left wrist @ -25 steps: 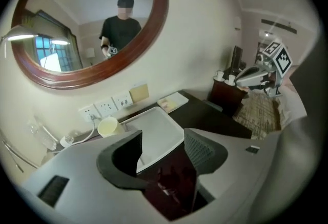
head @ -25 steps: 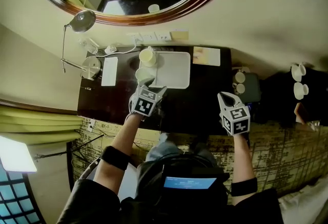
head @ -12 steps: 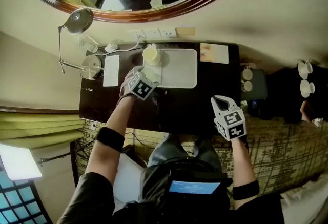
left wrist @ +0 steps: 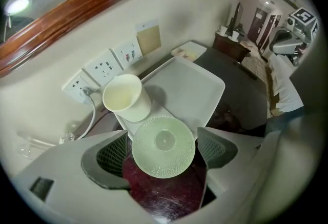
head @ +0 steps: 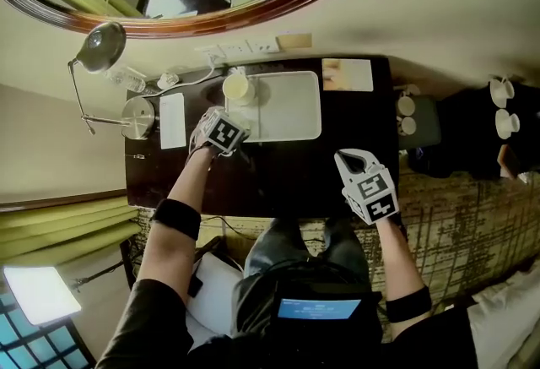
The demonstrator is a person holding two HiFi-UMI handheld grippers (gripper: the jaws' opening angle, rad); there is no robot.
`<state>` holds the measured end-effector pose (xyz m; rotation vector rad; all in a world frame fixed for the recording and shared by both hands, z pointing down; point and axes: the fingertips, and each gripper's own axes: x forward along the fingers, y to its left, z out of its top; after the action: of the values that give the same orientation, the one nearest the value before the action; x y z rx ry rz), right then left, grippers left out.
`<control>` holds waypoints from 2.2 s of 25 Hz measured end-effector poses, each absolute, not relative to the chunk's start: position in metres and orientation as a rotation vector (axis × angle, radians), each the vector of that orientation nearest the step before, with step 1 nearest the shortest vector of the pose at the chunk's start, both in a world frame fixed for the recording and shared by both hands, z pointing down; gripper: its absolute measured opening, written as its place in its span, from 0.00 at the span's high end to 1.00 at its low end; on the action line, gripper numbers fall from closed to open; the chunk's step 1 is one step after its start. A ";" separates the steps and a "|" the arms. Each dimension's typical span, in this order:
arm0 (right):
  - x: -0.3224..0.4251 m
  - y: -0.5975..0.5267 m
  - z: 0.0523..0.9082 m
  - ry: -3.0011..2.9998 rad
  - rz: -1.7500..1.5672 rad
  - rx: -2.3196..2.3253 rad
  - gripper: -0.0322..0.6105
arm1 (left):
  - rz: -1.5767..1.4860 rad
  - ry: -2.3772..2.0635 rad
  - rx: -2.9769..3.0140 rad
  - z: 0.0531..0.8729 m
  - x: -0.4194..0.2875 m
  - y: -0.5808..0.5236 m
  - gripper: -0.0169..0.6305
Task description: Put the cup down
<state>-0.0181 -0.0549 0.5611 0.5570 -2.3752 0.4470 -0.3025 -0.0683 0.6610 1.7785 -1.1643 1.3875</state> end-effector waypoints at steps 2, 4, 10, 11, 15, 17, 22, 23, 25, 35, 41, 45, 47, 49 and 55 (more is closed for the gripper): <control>-0.021 -0.055 0.563 -2.373 0.451 0.558 0.95 | 1.413 -1.165 1.750 0.663 -0.308 -0.067 0.31; -0.021 -0.055 0.565 -2.370 0.459 0.559 0.95 | 1.397 -1.136 1.722 0.669 -0.306 -0.061 0.31; -0.019 -0.053 0.571 -2.364 0.476 0.558 0.95 | 1.402 -1.143 1.773 0.668 -0.303 -0.065 0.38; -0.018 -0.053 0.571 -2.363 0.477 0.560 0.95 | 1.405 -1.141 1.770 0.666 -0.301 -0.064 0.38; -0.014 -0.052 0.575 -2.357 0.491 0.563 0.95 | 1.412 -1.124 1.803 0.650 -0.287 -0.069 0.38; -0.010 -0.051 0.578 -2.353 0.503 0.567 0.95 | 1.413 -1.104 1.852 0.640 -0.270 -0.075 0.38; 0.005 -0.056 0.579 -2.358 0.528 0.591 0.95 | 1.418 -1.037 1.997 0.618 -0.205 -0.102 0.38; 0.009 -0.058 0.579 -2.360 0.531 0.598 0.95 | 1.420 -1.019 2.025 0.614 -0.189 -0.107 0.38; 0.017 -0.060 0.577 -2.362 0.535 0.613 0.95 | 1.422 -0.980 2.079 0.609 -0.157 -0.117 0.38; 0.067 -0.075 0.582 -2.341 0.568 0.695 0.95 | 1.463 -0.706 2.260 0.623 -0.017 -0.151 0.38; 0.085 -0.082 0.581 -2.340 0.559 0.728 0.95 | 1.549 -0.630 2.306 0.632 0.029 -0.175 0.38; 0.091 -0.083 0.586 -2.330 0.561 0.728 0.95 | 1.611 -0.628 2.320 0.634 0.045 -0.192 0.38; 0.092 -0.083 0.589 -2.330 0.562 0.718 0.95 | 1.597 -0.591 2.325 0.642 0.056 -0.194 0.38; 0.093 -0.081 0.595 -2.330 0.568 0.703 0.95 | 1.588 -0.565 2.326 0.649 0.064 -0.197 0.38; 0.101 -0.081 0.603 -2.323 0.570 0.693 0.95 | 1.661 -0.578 2.300 0.658 0.066 -0.208 0.38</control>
<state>0.1009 -0.0808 0.6029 0.6932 -2.3230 0.5700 0.0659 -0.2076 0.6579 2.2997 -0.5785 1.6607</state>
